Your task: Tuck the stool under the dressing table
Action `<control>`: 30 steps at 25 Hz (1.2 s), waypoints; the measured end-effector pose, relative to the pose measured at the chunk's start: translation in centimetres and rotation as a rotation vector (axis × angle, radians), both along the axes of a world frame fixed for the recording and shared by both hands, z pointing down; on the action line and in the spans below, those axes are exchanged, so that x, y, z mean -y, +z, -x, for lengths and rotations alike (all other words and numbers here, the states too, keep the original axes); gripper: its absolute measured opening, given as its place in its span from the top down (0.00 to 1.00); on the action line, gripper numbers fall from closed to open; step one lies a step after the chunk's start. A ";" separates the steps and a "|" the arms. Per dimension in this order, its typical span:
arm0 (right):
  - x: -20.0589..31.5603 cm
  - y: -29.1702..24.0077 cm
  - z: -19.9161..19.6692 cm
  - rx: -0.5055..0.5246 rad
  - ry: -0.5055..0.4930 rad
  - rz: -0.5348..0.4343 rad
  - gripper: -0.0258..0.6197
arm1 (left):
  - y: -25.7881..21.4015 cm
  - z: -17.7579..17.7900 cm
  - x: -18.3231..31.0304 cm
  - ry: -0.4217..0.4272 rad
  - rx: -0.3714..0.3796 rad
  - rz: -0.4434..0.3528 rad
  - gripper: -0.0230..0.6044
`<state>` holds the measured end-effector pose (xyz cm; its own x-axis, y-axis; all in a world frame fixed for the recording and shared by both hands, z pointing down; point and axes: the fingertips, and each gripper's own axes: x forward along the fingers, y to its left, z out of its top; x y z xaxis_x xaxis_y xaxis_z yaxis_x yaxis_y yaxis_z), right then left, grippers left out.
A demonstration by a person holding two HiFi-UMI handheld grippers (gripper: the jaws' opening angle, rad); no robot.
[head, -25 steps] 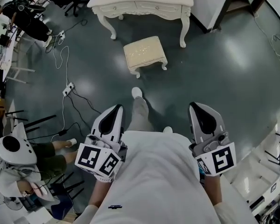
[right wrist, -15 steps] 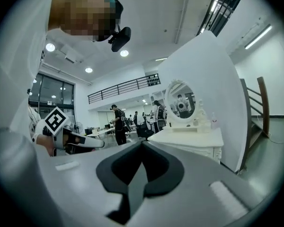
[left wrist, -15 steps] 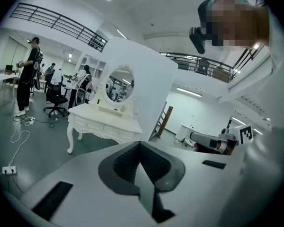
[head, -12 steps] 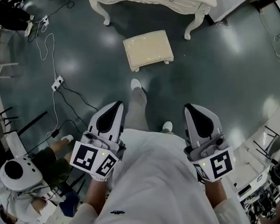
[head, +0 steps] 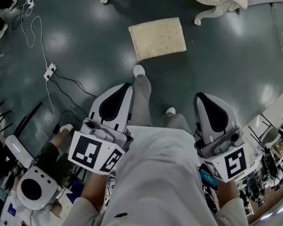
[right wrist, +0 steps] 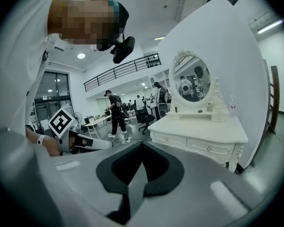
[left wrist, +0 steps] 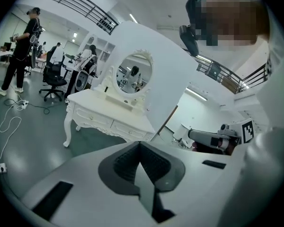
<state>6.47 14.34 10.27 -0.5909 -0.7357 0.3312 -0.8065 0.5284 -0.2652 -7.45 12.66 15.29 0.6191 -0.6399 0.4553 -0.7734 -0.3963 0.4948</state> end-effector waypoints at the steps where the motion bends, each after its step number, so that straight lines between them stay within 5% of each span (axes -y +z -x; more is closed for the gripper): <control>1: 1.0 0.3 0.2 -0.004 0.009 0.001 0.95 | 0.3 0.2 0.8 -0.006 -0.005 0.002 0.95; 13: 8.5 3.5 0.4 0.007 -0.003 -0.024 0.95 | 1.0 1.9 6.8 -0.099 0.055 -0.018 0.95; 22: 10.4 1.5 -1.7 0.053 -0.029 -0.058 0.95 | -2.3 -1.7 7.4 -0.138 0.074 -0.067 0.95; 30: 10.7 4.7 -2.5 0.097 -0.085 -0.005 0.95 | 1.2 -3.3 7.6 -0.165 0.074 0.000 0.95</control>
<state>8.93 3.68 15.01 -0.6799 -0.6832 0.2663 -0.7298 0.5950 -0.3367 -4.14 5.04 16.53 0.4704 -0.7298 0.4961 -0.8624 -0.2610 0.4338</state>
